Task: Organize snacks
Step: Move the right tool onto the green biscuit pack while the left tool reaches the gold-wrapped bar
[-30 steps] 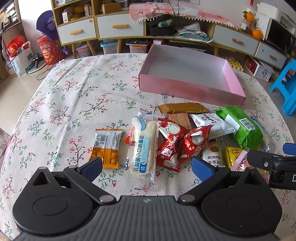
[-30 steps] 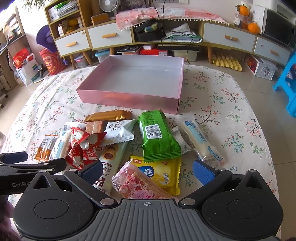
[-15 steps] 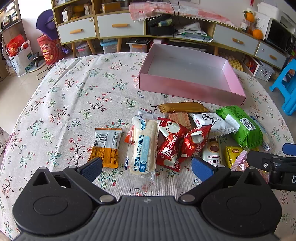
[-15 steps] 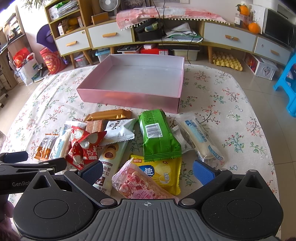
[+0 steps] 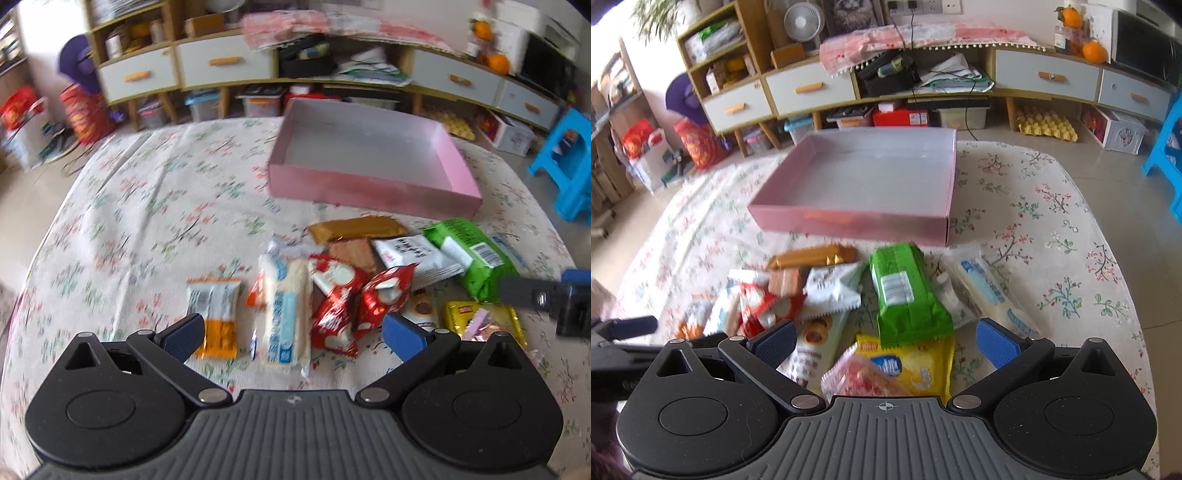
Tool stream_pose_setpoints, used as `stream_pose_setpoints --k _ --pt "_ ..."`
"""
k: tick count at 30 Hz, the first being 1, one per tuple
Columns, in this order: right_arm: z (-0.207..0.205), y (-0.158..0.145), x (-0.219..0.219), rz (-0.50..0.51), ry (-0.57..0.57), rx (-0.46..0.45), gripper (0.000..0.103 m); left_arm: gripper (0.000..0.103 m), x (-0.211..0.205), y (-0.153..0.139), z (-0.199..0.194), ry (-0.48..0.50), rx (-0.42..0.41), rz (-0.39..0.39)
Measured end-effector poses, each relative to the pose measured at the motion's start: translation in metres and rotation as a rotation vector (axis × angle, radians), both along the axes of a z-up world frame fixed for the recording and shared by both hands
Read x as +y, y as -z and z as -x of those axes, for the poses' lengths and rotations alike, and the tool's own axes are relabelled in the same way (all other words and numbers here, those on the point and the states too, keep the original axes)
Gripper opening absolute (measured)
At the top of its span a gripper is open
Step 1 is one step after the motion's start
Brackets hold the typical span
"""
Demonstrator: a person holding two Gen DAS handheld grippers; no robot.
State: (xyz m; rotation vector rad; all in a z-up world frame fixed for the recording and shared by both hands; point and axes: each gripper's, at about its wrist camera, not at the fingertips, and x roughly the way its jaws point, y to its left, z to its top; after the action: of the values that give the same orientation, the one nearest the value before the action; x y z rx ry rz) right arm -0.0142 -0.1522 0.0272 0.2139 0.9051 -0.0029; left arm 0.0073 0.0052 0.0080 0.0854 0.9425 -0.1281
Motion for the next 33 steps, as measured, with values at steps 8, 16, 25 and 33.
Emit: stream_pose_setpoints --k 8,16,25,33 --pt "-0.019 -0.016 -0.016 -0.05 0.025 -0.012 0.103 0.101 0.003 -0.01 -0.026 0.076 0.03 -0.005" --pt "-0.045 0.005 -0.041 -0.233 0.06 0.045 0.103 0.092 0.023 -0.002 -0.05 0.072 0.017 0.157" --pt "-0.068 0.028 -0.054 -0.309 0.096 0.088 0.09 0.066 -0.002 0.015 -0.086 0.288 -0.048 0.125" --pt "-0.087 0.049 -0.054 -0.268 0.114 0.154 0.058 0.063 -0.025 0.029 -0.105 0.464 -0.051 0.083"
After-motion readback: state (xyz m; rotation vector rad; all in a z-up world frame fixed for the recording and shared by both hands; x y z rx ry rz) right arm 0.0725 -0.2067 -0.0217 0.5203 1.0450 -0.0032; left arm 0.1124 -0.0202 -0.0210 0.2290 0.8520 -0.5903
